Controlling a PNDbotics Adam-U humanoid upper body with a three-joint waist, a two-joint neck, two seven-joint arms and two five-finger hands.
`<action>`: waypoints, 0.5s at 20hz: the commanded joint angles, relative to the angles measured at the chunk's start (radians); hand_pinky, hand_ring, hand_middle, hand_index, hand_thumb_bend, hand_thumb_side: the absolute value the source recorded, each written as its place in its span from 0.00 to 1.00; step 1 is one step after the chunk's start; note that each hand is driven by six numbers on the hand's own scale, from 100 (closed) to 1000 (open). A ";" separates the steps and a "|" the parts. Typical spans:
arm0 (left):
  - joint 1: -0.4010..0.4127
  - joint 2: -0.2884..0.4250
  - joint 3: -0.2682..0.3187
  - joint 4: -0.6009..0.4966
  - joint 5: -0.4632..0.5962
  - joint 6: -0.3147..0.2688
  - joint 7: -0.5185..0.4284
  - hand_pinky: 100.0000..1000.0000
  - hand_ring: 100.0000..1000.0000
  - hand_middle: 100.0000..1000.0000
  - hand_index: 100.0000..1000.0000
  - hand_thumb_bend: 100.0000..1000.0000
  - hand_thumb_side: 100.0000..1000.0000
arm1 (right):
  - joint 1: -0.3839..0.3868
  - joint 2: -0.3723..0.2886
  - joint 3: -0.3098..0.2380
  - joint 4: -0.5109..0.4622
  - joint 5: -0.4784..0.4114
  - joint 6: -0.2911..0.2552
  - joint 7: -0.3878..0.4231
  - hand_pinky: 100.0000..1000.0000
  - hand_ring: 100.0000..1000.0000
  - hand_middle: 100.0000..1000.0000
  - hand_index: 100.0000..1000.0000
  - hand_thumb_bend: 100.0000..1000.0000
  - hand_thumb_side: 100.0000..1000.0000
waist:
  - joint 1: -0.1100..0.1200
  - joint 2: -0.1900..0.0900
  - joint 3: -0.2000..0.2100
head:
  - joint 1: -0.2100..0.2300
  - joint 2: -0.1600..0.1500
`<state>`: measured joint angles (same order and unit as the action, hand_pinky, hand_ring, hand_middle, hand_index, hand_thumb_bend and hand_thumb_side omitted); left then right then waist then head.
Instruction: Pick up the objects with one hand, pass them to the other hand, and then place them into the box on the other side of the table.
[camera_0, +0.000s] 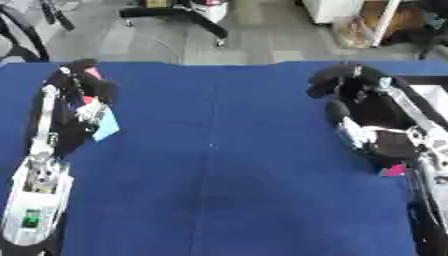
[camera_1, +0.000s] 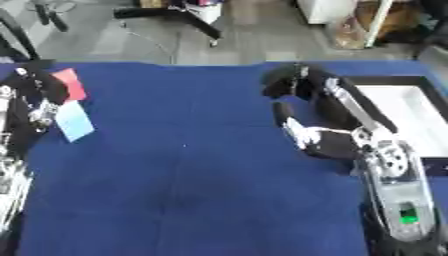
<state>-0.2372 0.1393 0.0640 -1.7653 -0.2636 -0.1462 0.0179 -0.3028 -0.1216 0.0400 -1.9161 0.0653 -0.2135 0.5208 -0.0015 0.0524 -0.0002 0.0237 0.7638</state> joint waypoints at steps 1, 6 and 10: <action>-0.016 0.050 0.019 -0.023 -0.036 -0.001 -0.023 0.51 0.44 0.44 0.76 0.58 0.60 | -0.009 -0.007 0.006 -0.010 0.008 -0.016 0.035 0.73 0.74 0.77 0.84 0.04 0.32 | 0.016 -0.004 -0.002 | -0.002 0.006; -0.075 0.312 0.021 -0.003 -0.188 -0.010 -0.098 0.58 0.51 0.52 0.79 0.56 0.58 | -0.002 -0.013 0.008 0.002 0.028 -0.050 0.109 0.74 0.76 0.80 0.88 0.08 0.34 | 0.026 -0.009 -0.007 | -0.004 0.006; -0.127 0.526 -0.018 0.065 -0.291 -0.035 -0.207 0.67 0.59 0.61 0.83 0.46 0.59 | 0.001 -0.017 0.008 0.012 0.034 -0.051 0.116 0.74 0.75 0.79 0.88 0.07 0.33 | 0.038 -0.015 -0.014 | -0.008 0.006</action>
<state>-0.3451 0.5729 0.0512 -1.7071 -0.5232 -0.1742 -0.1586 -0.2920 -0.1227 0.0486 -1.8974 0.0937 -0.2622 0.6321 0.0230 0.0513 -0.0144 0.0188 0.7639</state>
